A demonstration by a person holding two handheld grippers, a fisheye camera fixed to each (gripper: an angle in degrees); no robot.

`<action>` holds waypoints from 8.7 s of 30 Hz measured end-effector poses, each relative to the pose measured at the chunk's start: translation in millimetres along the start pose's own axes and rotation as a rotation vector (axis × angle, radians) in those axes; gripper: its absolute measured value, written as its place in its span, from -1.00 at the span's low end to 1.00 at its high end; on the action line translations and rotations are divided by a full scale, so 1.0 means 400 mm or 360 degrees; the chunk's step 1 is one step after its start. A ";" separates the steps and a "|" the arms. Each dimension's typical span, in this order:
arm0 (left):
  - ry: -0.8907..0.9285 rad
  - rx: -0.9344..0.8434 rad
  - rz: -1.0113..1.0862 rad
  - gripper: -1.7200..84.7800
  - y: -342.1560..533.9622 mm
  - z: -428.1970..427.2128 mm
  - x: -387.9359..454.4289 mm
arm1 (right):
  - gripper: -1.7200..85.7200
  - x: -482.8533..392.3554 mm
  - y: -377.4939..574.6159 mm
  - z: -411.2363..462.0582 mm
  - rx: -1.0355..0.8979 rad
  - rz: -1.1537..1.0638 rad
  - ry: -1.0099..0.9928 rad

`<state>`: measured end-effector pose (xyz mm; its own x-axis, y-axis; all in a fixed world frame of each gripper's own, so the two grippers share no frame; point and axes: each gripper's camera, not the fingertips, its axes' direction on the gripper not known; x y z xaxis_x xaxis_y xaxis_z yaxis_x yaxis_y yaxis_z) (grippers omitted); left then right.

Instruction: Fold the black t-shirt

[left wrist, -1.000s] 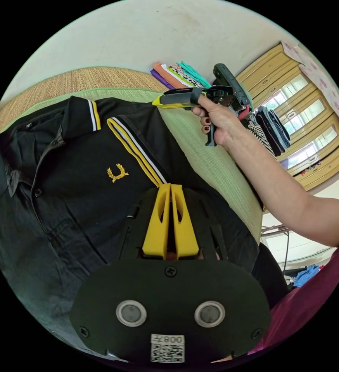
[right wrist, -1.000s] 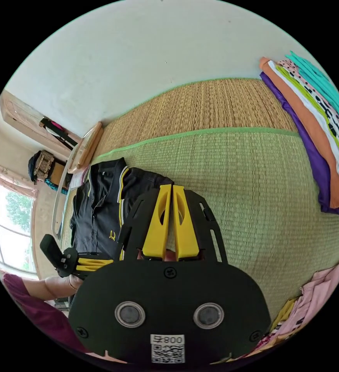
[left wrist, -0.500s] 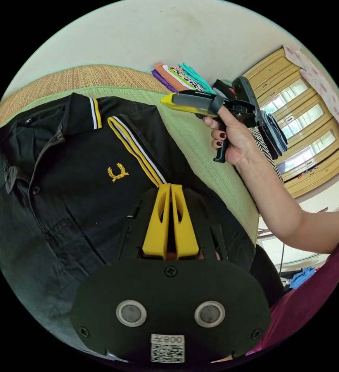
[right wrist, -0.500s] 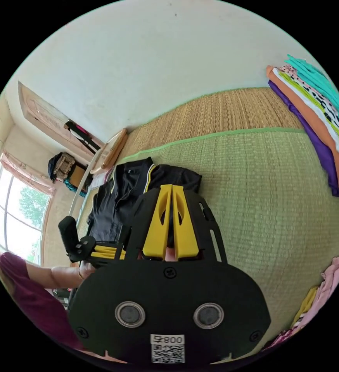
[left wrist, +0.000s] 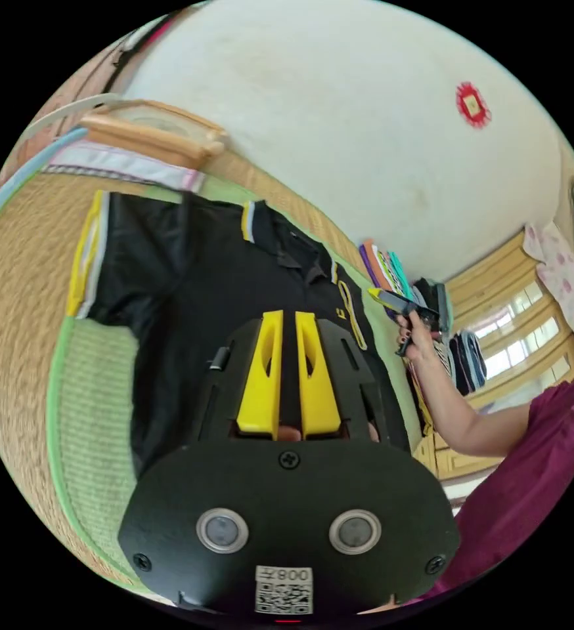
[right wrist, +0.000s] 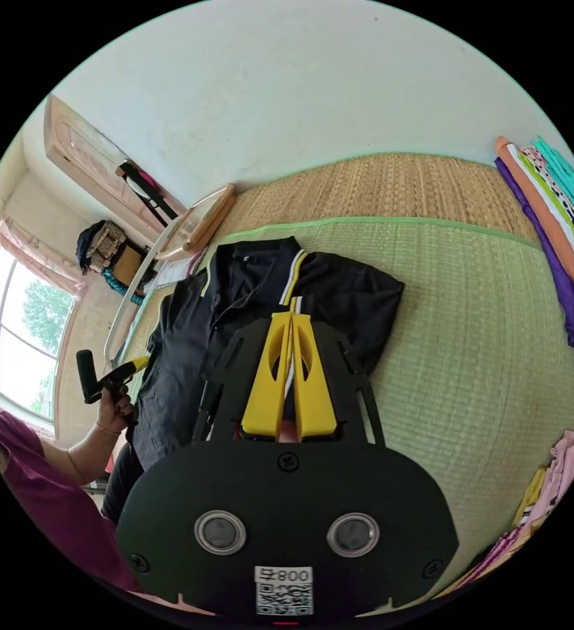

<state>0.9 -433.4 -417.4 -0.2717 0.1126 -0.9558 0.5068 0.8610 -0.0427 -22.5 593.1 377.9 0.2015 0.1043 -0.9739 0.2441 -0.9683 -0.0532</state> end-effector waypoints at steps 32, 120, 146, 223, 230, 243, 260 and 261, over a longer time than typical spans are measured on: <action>0.0027 0.0290 -0.0192 -0.90 -0.046 -0.583 -0.348 | -0.73 -1.237 -0.351 0.870 -0.0838 -0.0974 0.0172; 0.0151 -0.0389 0.0241 -0.96 -0.156 -0.200 -0.060 | -0.96 -0.452 -0.227 0.150 -0.0320 -0.0267 0.0098; -0.0413 -0.0392 0.0453 -0.96 0.123 -0.189 0.241 | -0.96 -0.533 0.432 -0.095 -0.0733 -0.0181 0.0813; -0.0114 -0.0627 0.0818 -0.96 -0.243 1.081 0.651 | -0.96 0.170 0.183 -0.196 -0.0075 0.0113 0.0545; -0.0100 -0.0634 0.0786 -0.96 -0.270 1.080 0.651 | -0.96 0.240 0.186 -0.188 -0.0076 0.0212 0.0491; -0.0225 -0.0484 0.0678 -0.96 -0.182 0.690 0.544 | -0.96 0.120 0.342 -0.247 -0.0050 0.0125 0.0329; -0.0747 -0.0303 0.0349 -0.96 -0.502 0.527 0.271 | -0.96 0.212 0.036 -0.063 -0.0106 0.0146 0.0669; -0.0759 -0.0308 0.0360 -0.96 -0.512 0.528 0.276 | -0.96 0.219 0.024 -0.062 -0.0093 0.0153 0.0672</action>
<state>39.9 -702.1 -575.6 0.2493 0.1068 -0.9625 0.3380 0.9218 0.1898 20.9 598.7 297.8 0.5930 0.1100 -0.7977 0.2563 -0.9649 0.0575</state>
